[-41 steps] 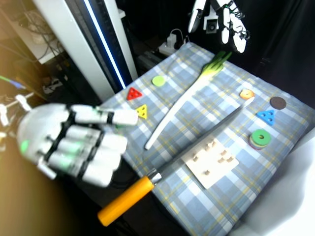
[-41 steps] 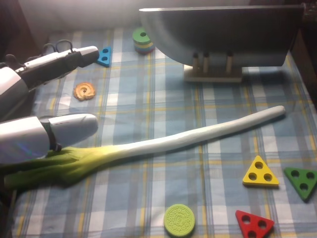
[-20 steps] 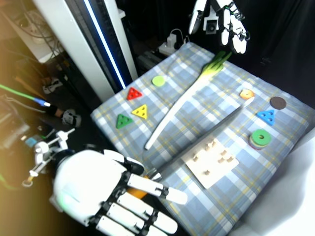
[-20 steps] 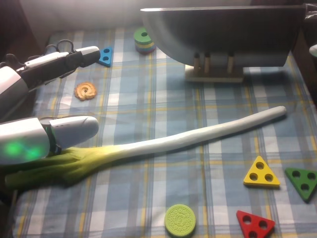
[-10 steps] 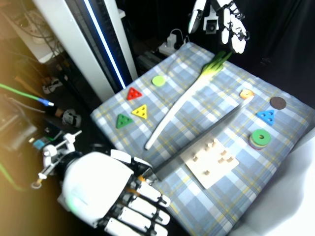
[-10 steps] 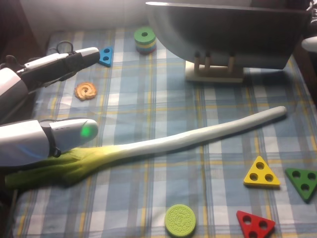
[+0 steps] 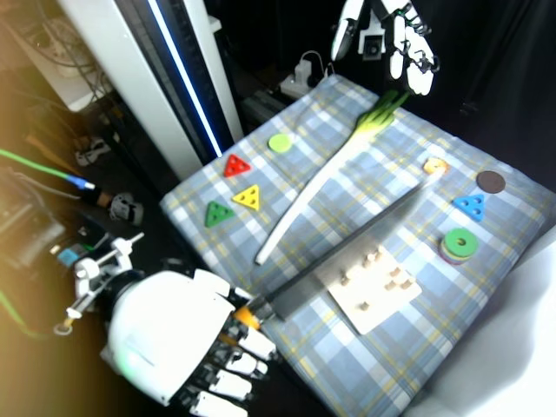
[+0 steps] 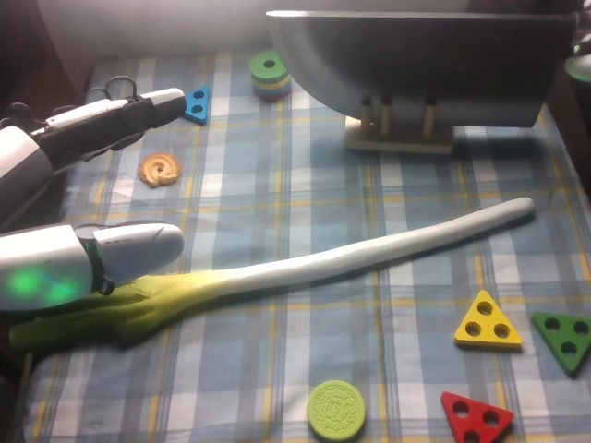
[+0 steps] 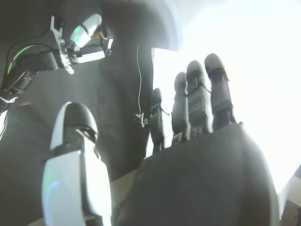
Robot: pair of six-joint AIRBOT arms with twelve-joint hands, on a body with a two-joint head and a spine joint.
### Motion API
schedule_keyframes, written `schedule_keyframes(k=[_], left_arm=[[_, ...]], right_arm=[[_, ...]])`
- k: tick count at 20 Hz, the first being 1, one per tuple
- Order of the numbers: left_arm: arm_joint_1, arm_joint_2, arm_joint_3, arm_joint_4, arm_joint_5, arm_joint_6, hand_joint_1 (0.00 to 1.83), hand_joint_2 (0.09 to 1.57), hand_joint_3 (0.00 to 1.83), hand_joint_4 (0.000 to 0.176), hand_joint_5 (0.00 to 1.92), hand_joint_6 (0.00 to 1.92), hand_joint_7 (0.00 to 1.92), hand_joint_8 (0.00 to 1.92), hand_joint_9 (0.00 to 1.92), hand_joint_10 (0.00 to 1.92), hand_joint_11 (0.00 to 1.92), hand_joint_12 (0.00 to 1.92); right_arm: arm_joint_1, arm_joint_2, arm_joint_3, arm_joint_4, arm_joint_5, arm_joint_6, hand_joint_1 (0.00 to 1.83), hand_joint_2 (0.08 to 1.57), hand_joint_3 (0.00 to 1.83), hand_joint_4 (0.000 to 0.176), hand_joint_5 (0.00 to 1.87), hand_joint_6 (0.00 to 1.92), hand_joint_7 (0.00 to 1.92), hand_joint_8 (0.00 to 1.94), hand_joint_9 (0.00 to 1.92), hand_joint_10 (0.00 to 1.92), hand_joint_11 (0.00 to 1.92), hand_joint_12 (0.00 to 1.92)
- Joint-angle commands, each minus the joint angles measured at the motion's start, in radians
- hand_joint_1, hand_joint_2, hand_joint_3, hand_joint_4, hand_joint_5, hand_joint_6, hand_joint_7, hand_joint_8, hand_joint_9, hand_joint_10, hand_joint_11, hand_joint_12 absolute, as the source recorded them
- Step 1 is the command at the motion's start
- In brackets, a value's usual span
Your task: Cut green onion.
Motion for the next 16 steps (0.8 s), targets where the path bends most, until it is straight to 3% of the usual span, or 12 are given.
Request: schedule_keyframes(k=[1,3,4,6,12,13,16], left_arm=[[-0.005,0.002,0.003,0.004,-0.124,-0.012,0.66,1.01,0.00,0.167,0.34,0.00,0.24,0.00,0.25,0.00,0.00,0.49],[-0.005,0.001,0.002,0.003,-0.124,-0.013,0.67,1.00,0.00,0.160,0.35,0.00,0.27,0.01,0.26,0.00,0.00,0.54],[-0.005,0.001,0.003,0.002,-0.124,-0.013,0.68,0.99,0.00,0.168,0.35,0.00,0.27,0.00,0.26,0.00,0.00,0.60],[-0.005,0.001,0.003,0.002,-0.124,-0.013,0.68,1.00,0.00,0.164,0.36,0.00,0.26,0.00,0.26,0.00,0.00,0.61],[-0.004,0.001,0.003,0.002,-0.125,-0.013,0.66,0.99,0.00,0.176,0.34,0.00,0.32,0.00,0.28,0.00,0.00,0.77],[-0.004,0.001,0.003,0.002,-0.125,-0.013,0.66,0.99,0.00,0.176,0.35,0.00,0.34,0.00,0.29,0.00,0.00,0.78],[-0.004,0.001,0.003,0.002,-0.126,-0.013,0.64,1.00,0.00,0.176,0.34,0.00,0.33,0.00,0.28,0.00,0.00,0.69]], right_arm=[[0.014,0.006,0.010,0.011,0.121,0.003,0.73,1.29,0.00,0.000,0.86,1.02,1.09,1.92,1.22,1.91,1.19,1.92],[0.015,0.004,0.012,0.010,0.122,0.003,0.70,1.31,0.00,0.000,0.83,1.69,1.18,1.94,1.37,1.92,1.39,1.92],[0.015,0.004,0.012,0.010,0.125,0.001,0.61,1.33,0.00,0.000,1.02,1.91,1.33,1.94,1.49,1.92,1.53,1.92],[0.015,0.004,0.011,0.010,0.131,-0.001,0.56,1.33,0.00,0.000,1.05,1.92,1.36,1.94,1.52,1.92,1.55,1.92],[0.023,0.017,-0.007,-0.005,0.163,-0.001,0.45,1.41,0.01,0.000,1.19,1.92,1.40,1.94,1.49,1.92,1.52,1.92],[0.026,0.024,-0.017,-0.011,0.181,-0.001,0.39,1.39,0.00,0.000,1.15,1.92,1.37,1.94,1.47,1.92,1.52,1.92],[0.041,0.061,-0.060,-0.040,0.249,-0.001,0.48,1.39,0.00,0.000,1.07,1.92,1.36,1.94,1.48,1.92,1.54,1.92]])
